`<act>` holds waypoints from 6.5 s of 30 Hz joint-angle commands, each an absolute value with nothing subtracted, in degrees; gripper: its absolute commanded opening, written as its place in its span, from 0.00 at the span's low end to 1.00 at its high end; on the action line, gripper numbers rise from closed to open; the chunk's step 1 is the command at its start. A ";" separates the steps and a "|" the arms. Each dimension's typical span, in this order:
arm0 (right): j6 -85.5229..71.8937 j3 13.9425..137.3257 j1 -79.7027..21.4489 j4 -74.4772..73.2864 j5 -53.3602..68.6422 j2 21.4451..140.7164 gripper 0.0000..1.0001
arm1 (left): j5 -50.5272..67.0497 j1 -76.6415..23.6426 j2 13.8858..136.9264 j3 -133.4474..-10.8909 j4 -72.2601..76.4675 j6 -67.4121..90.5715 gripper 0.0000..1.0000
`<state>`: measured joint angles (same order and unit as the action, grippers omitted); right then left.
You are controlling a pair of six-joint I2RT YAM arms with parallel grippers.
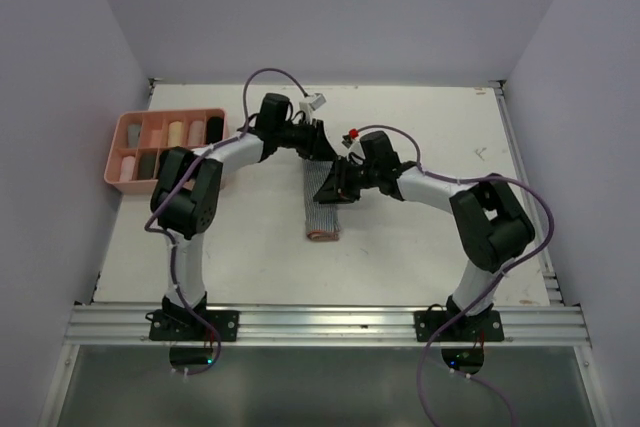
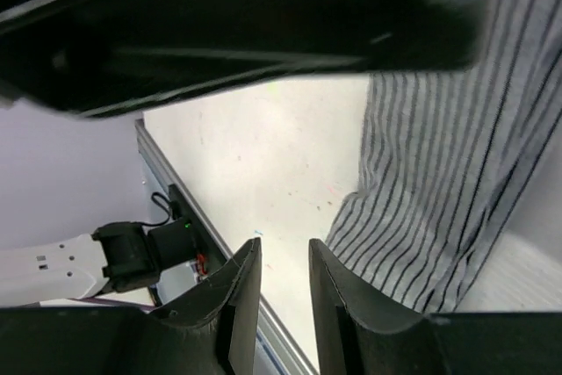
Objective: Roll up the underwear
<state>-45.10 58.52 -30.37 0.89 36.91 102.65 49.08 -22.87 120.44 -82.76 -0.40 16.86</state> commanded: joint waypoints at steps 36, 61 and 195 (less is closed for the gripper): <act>-53.53 52.47 -30.41 18.29 40.61 104.33 0.31 | 56.16 -20.39 117.53 -91.23 6.42 19.60 0.54; -32.52 56.87 -28.92 -1.06 39.47 119.26 0.26 | 32.88 -34.25 72.79 -41.85 -10.84 -44.82 0.55; 9.75 51.33 -60.89 -14.26 0.18 73.81 0.83 | 49.31 -25.93 136.23 -83.32 -68.65 -55.39 0.00</act>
